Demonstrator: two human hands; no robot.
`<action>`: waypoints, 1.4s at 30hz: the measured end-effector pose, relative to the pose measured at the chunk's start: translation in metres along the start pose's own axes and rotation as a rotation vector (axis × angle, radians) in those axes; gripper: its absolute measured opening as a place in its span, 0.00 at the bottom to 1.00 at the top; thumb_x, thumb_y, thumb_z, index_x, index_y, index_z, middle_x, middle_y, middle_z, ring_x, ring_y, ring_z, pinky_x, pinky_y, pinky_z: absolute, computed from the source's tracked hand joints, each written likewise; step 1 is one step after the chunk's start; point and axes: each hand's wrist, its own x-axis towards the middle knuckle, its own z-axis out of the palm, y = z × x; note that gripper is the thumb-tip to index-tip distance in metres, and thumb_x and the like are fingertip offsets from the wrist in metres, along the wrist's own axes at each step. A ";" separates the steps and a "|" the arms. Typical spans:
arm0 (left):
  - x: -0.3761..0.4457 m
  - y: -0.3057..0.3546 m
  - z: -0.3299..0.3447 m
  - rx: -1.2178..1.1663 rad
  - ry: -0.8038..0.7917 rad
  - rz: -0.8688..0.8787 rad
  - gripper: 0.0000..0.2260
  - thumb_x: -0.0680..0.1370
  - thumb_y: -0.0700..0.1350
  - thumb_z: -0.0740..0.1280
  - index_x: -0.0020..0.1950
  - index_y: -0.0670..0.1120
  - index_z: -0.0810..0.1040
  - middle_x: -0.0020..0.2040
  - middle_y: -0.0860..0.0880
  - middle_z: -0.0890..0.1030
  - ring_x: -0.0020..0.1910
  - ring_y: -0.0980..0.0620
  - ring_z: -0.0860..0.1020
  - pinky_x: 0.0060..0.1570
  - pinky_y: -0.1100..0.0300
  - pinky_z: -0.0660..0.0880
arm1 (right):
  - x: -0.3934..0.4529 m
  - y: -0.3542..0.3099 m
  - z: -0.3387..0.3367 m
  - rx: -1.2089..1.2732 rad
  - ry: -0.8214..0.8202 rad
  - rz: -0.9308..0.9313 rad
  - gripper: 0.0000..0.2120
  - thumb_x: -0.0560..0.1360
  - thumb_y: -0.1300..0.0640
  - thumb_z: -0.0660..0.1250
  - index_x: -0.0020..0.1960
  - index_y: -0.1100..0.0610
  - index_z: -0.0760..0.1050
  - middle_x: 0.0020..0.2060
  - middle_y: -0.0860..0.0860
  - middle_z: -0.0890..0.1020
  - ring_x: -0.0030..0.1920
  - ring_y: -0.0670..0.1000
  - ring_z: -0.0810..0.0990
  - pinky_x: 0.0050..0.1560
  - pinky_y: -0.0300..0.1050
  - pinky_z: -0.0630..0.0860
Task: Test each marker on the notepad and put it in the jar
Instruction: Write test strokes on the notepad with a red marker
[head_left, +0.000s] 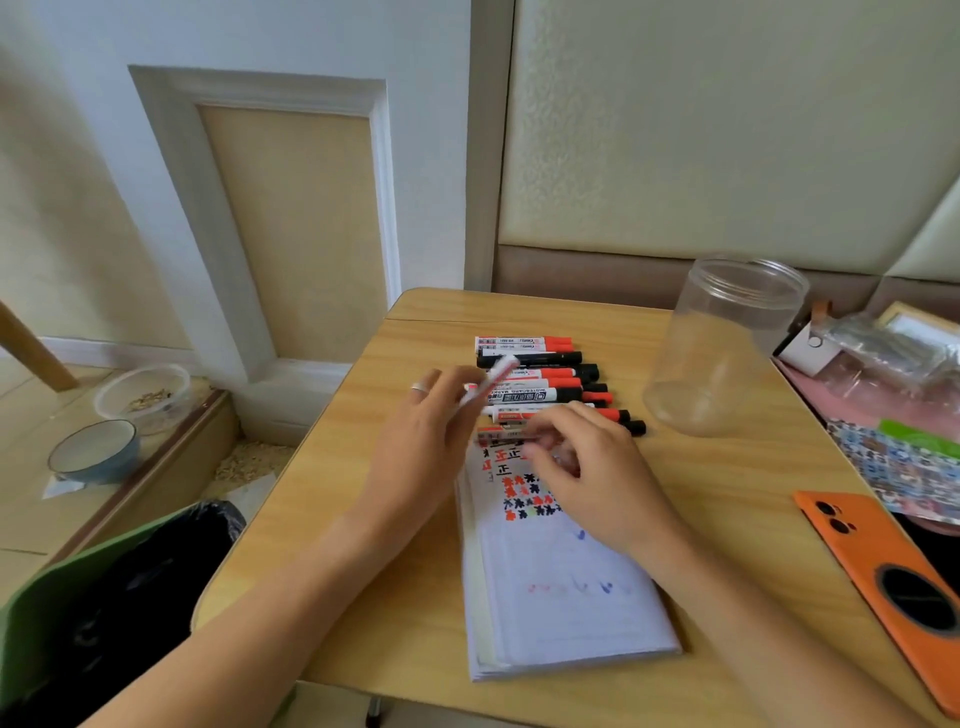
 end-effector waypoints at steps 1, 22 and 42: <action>-0.004 0.005 0.000 -0.024 -0.064 0.067 0.12 0.84 0.51 0.61 0.65 0.51 0.75 0.56 0.53 0.77 0.46 0.55 0.78 0.40 0.53 0.78 | -0.001 -0.004 -0.002 0.108 0.002 0.037 0.03 0.80 0.53 0.69 0.53 0.50 0.79 0.44 0.43 0.80 0.41 0.47 0.80 0.43 0.47 0.78; -0.024 0.031 -0.014 -0.130 -0.375 0.227 0.15 0.85 0.60 0.55 0.57 0.52 0.73 0.46 0.56 0.77 0.43 0.53 0.75 0.41 0.49 0.74 | -0.018 -0.040 -0.023 0.915 -0.022 0.459 0.09 0.80 0.51 0.70 0.47 0.56 0.75 0.30 0.52 0.76 0.26 0.48 0.70 0.26 0.38 0.62; -0.034 0.022 -0.010 -0.430 -0.692 -0.011 0.16 0.85 0.53 0.55 0.61 0.48 0.79 0.55 0.60 0.82 0.58 0.59 0.78 0.59 0.66 0.70 | -0.034 -0.038 -0.008 0.875 -0.158 0.516 0.12 0.83 0.58 0.61 0.41 0.52 0.70 0.27 0.56 0.74 0.19 0.50 0.66 0.24 0.35 0.54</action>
